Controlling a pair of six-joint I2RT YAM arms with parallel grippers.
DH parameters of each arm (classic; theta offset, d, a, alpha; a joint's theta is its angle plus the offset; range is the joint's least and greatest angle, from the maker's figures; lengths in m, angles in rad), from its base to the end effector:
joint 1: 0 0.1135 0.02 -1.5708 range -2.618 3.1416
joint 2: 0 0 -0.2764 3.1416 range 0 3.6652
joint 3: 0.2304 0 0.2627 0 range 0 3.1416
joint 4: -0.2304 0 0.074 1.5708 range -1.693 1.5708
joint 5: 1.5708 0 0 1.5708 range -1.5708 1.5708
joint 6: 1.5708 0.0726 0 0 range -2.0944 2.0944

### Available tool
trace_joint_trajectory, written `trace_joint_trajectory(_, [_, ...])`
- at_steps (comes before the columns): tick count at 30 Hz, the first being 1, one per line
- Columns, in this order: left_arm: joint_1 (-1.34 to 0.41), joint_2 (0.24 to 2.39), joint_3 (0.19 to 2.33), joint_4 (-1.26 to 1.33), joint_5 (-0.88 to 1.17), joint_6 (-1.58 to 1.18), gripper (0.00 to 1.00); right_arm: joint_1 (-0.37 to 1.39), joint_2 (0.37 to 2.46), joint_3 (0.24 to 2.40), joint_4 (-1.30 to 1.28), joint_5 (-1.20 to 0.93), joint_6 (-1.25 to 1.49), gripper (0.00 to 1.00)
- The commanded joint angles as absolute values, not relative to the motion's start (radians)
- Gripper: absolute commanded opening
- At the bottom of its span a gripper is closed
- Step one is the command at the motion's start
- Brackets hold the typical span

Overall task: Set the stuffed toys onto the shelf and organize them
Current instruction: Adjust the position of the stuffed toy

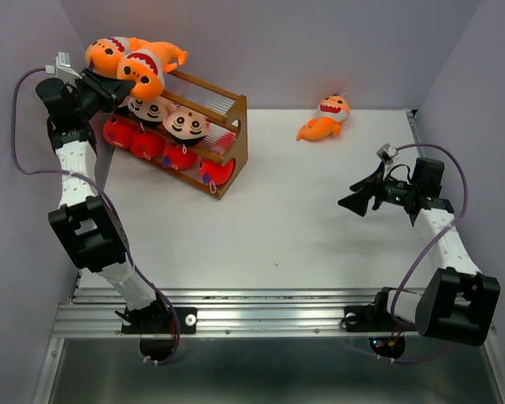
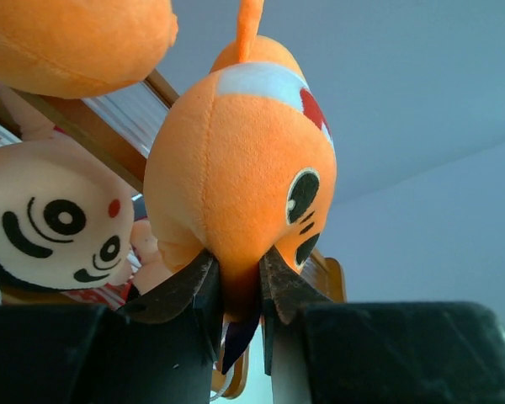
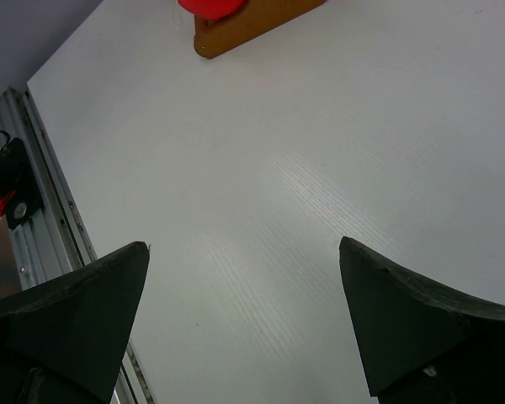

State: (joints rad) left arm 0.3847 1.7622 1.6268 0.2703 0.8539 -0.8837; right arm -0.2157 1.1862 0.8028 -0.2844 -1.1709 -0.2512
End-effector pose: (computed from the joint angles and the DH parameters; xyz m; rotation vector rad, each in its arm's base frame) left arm 0.4420 0.1199 0.4261 -0.2404 1.5485 -1.0056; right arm 0.2646 0.0105 0.2663 -0.6237 1.8280 0.9797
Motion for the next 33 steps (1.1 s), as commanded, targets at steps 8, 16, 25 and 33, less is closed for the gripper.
trace_joint_trajectory(8, [0.388,1.704,1.608,0.384,0.897,-0.977,0.01,-0.221,1.186,0.798,-0.276,-1.197,-0.268,1.00])
trace_joint_trajectory(16, [0.388,1.709,1.623,0.327,0.870,-0.942,0.10,-0.221,1.183,0.799,-0.276,-1.195,-0.268,1.00])
trace_joint_trajectory(25, [0.388,1.698,1.629,0.304,0.858,-0.925,0.28,-0.221,1.183,0.799,-0.276,-1.197,-0.268,1.00])
trace_joint_trajectory(33, [0.388,1.690,1.631,0.307,0.851,-0.927,0.40,-0.221,1.183,0.799,-0.276,-1.193,-0.268,1.00])
